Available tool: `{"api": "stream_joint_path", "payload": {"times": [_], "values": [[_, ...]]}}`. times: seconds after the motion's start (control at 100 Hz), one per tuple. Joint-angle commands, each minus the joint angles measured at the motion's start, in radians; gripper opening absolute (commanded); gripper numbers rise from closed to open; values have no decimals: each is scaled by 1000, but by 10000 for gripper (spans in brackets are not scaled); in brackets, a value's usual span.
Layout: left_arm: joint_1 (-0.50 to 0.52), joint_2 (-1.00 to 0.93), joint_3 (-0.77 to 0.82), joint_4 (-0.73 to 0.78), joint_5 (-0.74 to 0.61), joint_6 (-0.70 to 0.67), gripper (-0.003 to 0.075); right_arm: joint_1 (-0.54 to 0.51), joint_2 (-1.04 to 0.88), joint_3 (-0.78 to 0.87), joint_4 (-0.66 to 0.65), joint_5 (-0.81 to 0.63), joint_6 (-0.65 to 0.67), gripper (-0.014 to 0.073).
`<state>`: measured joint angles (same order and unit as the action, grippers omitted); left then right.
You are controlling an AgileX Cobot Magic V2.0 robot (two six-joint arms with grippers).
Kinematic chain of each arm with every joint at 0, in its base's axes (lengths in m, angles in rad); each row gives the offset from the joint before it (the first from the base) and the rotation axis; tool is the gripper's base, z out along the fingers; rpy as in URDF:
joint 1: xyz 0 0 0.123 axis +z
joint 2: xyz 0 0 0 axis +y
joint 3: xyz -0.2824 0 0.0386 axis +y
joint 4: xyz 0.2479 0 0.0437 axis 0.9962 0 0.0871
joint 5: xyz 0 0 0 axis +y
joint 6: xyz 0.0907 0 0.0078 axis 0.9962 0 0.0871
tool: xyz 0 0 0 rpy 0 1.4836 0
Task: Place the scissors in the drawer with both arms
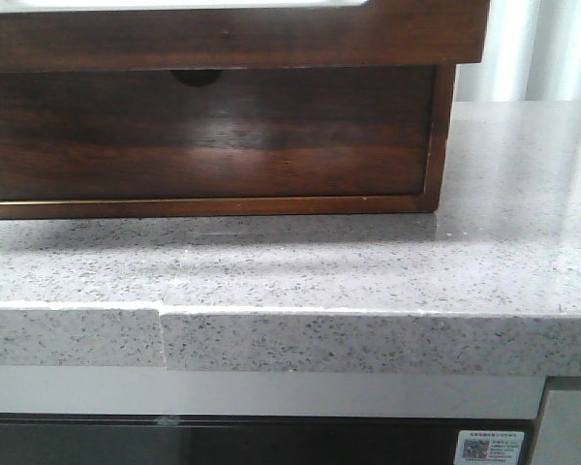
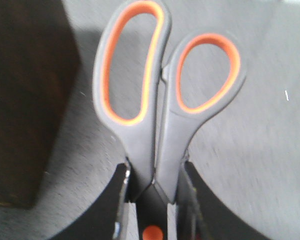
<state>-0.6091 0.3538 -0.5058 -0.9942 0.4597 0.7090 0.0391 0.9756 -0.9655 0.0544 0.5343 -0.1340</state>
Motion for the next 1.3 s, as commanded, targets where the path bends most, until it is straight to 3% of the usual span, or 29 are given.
{"api": "stream_joint_path", "payload": {"times": [0.0, 0.55, 0.8, 1.11, 1.29], "values": [[-7, 9, -29, -30, -44, 4, -19, 57, -60, -35, 4, -150, -59, -74], [-7, 9, -29, -28, -48, 4, -19, 367, -55, -267, 4, -221, -210, -74], [-7, 9, -29, -32, -46, 4, -19, 432, -2, -291, 2, -222, -273, -74], [-7, 9, -29, -31, -46, 4, -19, 662, 93, -291, 2, -265, -635, -74], [-7, 9, -29, -31, -46, 4, -19, 741, 191, -291, 0, -332, -833, -74]]}}
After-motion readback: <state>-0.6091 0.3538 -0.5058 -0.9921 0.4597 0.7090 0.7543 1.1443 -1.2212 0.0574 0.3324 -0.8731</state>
